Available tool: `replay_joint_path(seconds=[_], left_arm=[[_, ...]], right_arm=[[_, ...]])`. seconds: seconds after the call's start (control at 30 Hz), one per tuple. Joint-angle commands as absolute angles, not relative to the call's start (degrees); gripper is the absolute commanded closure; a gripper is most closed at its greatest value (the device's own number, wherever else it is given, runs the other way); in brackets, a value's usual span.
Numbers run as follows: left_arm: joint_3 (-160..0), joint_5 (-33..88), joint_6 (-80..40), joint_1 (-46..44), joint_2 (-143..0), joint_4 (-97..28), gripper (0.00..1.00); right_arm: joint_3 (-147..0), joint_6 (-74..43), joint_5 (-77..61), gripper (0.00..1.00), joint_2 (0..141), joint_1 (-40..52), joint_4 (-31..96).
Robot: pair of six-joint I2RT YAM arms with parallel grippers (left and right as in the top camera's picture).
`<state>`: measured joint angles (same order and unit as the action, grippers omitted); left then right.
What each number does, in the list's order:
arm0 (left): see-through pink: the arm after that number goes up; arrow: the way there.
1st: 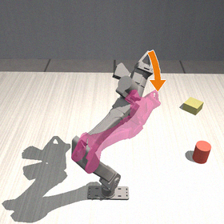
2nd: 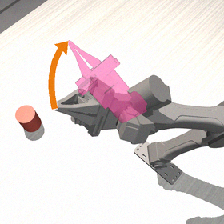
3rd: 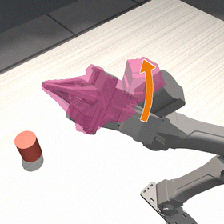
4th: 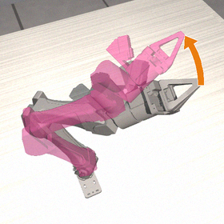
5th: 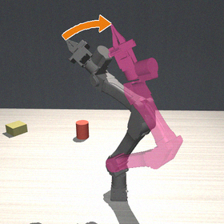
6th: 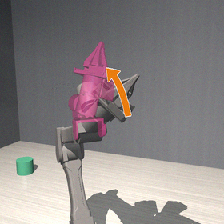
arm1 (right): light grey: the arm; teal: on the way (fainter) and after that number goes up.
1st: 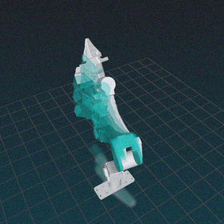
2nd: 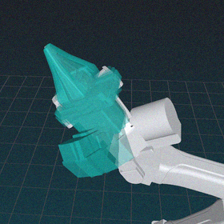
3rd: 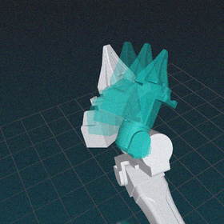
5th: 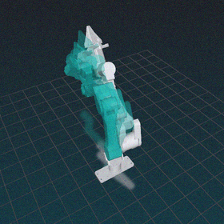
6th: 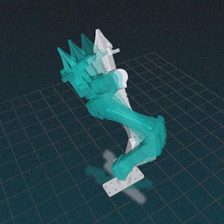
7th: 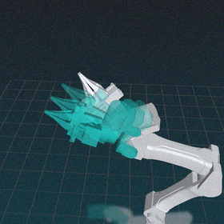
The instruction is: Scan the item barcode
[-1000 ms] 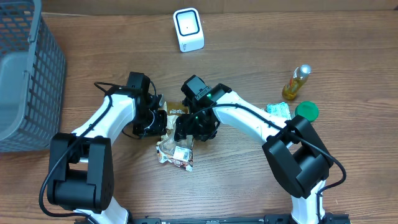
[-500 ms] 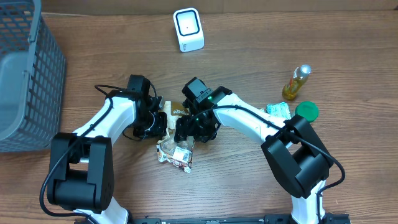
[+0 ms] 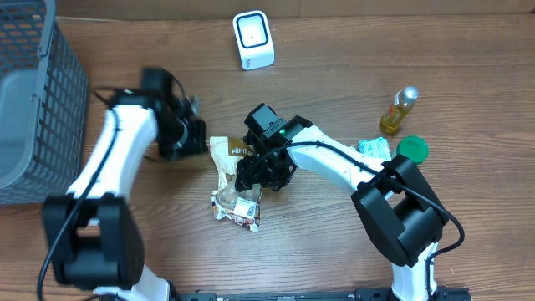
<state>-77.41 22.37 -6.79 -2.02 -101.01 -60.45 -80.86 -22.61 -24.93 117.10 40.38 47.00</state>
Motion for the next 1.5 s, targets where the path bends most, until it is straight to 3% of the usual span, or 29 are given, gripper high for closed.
replay_joint_path(seconds=[0.0, 0.17, 0.3, 0.47, 0.53, 0.57, 0.63, 0.67, 1.2, 1.47], left_arm=[[-81.8, 28.4, -5.6, -2.0, -92.5, -61.1, 0.96], [-81.7, 27.0, -6.4, -6.2, -88.1, -66.5, 0.94], [-80.2, 24.9, -6.4, -11.2, -88.4, -70.5, 0.87], [-74.6, 25.1, -6.5, -16.5, -88.5, -68.7, 0.91], [-72.4, 25.1, -7.0, -17.9, -88.5, -68.2, 0.65], [-71.2, 25.1, -7.6, -18.6, -88.5, -68.0, 0.62], [-69.2, 25.6, -8.0, -19.6, -88.5, -67.3, 0.92], [-68.4, 25.9, -8.3, -19.9, -88.5, -67.0, 0.96], [-55.2, 16.9, -17.2, -20.1, -90.9, -63.0, 0.94], [-54.1, 23.8, -20.1, -20.1, -92.6, -55.9, 0.96]], right_arm=[[-81.8, -21.1, -25.8, 0.4, 113.2, 40.1, 47.0], [-81.8, -21.1, -21.6, 0.53, 111.9, 39.9, 48.3], [-81.9, -22.9, -15.6, 0.5, 110.2, 38.0, 48.5], [-81.8, -30.0, -15.5, 0.48, 109.6, 31.9, 51.6], [-81.7, -30.2, -15.5, 0.36, 109.6, 29.3, 53.7], [-81.7, -30.2, -15.4, 0.3, 109.6, 28.4, 54.7], [-81.7, -29.8, -15.2, 0.26, 109.6, 26.7, 56.4], [-81.7, -29.8, -14.5, 0.25, 109.6, 25.9, 57.3], [-81.7, -29.8, -11.2, 0.17, 109.7, 24.1, 60.4], [-80.9, -29.8, -11.2, 0.16, 109.7, 24.1, 60.0]])
